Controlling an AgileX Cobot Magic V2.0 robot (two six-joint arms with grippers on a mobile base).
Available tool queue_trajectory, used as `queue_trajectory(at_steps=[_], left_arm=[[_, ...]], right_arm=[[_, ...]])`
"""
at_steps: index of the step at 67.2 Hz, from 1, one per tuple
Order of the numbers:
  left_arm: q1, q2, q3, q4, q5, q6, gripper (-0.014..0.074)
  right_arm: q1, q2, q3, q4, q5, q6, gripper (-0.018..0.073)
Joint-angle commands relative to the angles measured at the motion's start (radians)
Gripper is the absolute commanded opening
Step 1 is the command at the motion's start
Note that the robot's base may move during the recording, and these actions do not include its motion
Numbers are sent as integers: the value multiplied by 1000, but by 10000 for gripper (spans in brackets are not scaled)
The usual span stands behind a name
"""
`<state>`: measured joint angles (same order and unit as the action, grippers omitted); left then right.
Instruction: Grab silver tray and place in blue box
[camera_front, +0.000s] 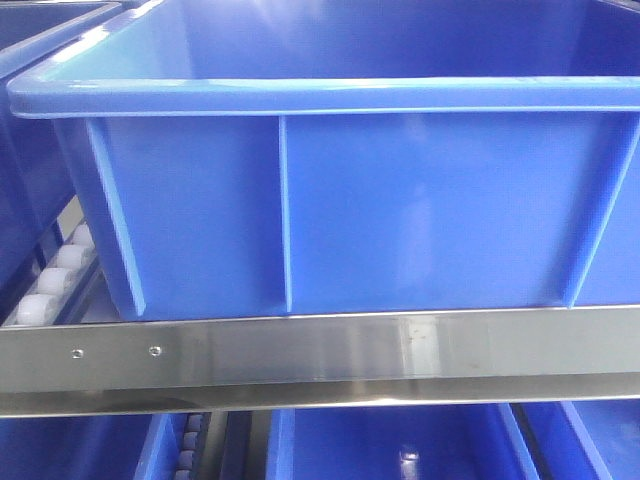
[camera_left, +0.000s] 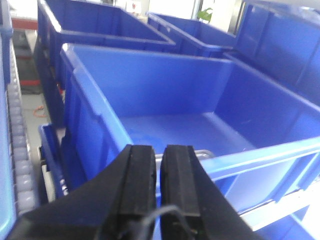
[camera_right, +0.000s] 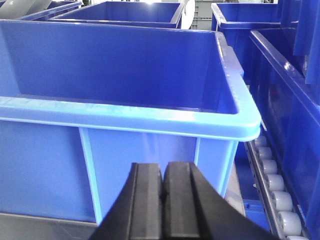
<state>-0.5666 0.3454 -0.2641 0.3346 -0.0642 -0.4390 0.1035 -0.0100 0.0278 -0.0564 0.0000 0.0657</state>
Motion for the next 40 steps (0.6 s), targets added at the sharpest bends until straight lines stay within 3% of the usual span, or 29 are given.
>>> queue_trajectory(at_steps=[1,7,9,24,31,40], left_arm=[[35,-29,-5,-118,-98,170,15],[125,-113,44,-315,-140,486,14],[162,-146,61,-327,-139,522,14],[403,-376,165,-327,25,520,14],[441,-365,210,-345,35,520,14],[444,-373,288,-345,-14,520,14]], right_arm=[[-8,-20,-17,-3,-95,-11,52],[-8,-20,-17,-3,-94,-11,52],[-8,-20,-17,-3,-94,-11,52],[-8,-20,-17,-3,-94,-11,52],[-8,-20,-17,-3,-94,-11,52],[-8,-20,-17,-3,-94,-11,52]])
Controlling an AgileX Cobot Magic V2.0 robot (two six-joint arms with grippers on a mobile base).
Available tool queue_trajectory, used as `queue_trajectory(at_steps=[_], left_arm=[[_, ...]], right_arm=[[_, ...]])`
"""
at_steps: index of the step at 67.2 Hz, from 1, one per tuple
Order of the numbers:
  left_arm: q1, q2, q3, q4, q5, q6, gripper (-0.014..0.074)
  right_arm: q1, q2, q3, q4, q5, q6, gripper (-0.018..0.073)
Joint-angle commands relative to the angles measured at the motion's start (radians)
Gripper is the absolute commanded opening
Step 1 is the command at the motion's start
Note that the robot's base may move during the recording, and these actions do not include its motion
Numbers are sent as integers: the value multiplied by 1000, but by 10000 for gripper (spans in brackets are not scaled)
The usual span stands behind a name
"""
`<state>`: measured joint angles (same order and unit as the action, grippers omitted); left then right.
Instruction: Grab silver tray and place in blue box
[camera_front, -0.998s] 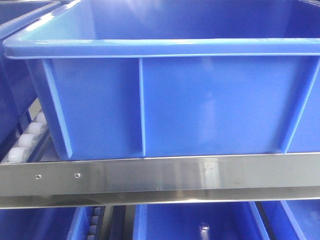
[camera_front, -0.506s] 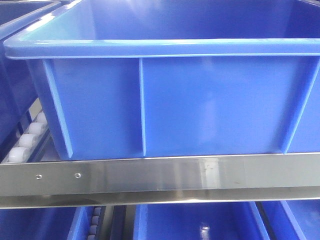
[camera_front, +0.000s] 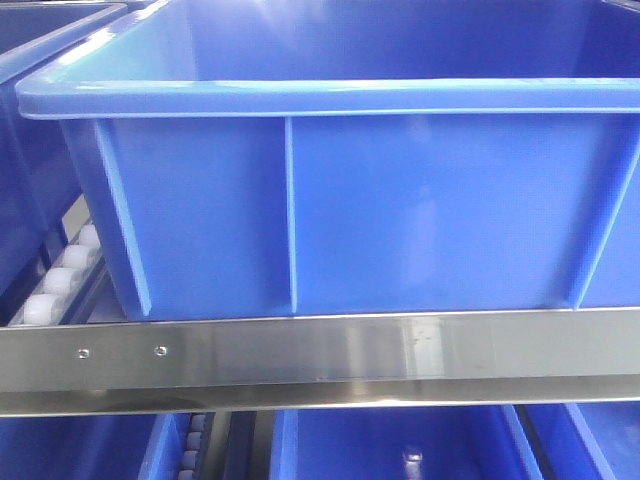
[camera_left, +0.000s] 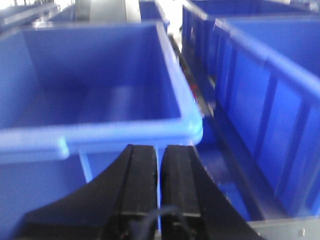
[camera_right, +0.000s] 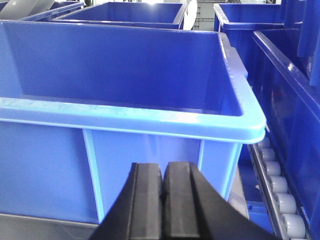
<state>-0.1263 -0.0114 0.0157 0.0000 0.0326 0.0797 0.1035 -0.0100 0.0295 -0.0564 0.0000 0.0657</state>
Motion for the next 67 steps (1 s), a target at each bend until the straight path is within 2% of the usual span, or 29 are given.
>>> queue_trajectory(at_steps=[1,27,43,67], left_arm=[[3,-17,15,-11,-117,2,14],[5,-17,32,-11,-96,-1,14],[89,-17,32,-11,-96,-1,14],[91,-17,32,-11,-96,-1,14]], right_arm=[[-8,-20,-19,-3,-94,-11,52],[-8,-20,-19,-3,-94,-11,52],[-8,-20,-19,-3,-94,-11,52],[-8,-20,-19,-3,-94,-11,52]])
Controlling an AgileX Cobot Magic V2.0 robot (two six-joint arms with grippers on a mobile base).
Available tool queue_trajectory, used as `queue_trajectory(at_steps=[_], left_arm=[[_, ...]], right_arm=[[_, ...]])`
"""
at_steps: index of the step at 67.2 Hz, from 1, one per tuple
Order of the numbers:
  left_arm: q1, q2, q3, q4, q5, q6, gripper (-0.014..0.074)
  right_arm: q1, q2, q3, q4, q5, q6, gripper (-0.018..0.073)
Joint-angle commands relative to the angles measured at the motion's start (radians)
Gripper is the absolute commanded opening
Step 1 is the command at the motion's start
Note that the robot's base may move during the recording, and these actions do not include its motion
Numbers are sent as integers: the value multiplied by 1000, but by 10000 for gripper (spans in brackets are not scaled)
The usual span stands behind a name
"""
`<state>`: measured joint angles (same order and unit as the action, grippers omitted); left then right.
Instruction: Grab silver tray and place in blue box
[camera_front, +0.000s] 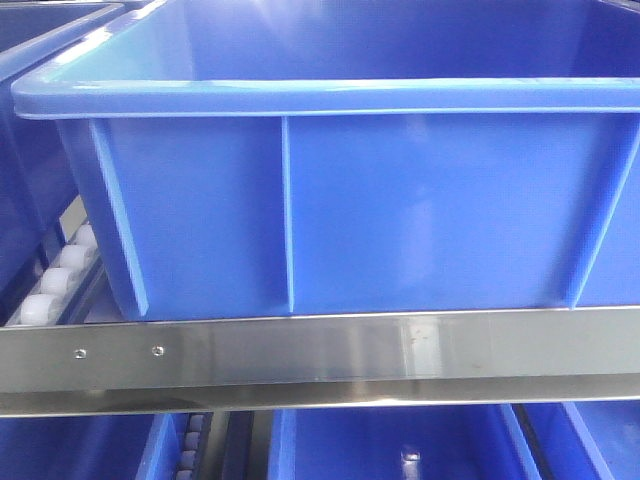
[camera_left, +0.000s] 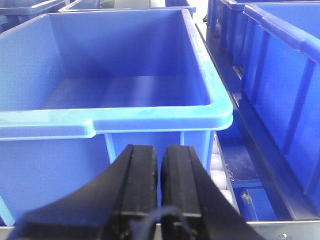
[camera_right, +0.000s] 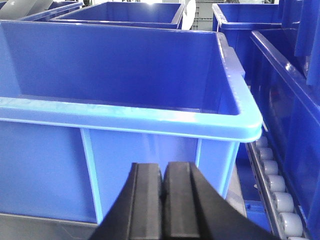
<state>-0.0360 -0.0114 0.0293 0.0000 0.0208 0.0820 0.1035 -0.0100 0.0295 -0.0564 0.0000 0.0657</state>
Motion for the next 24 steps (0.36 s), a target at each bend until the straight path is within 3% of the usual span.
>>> queue_trajectory(at_steps=[1,24], left_arm=[[1,-17,18,-11,-84,-3,14],[1,-17,18,-11,-84,-3,14]], right_arm=[[-8,-20,-19,-3,-94,-11,52],[-8,-20,-19,-3,-94,-11,52]])
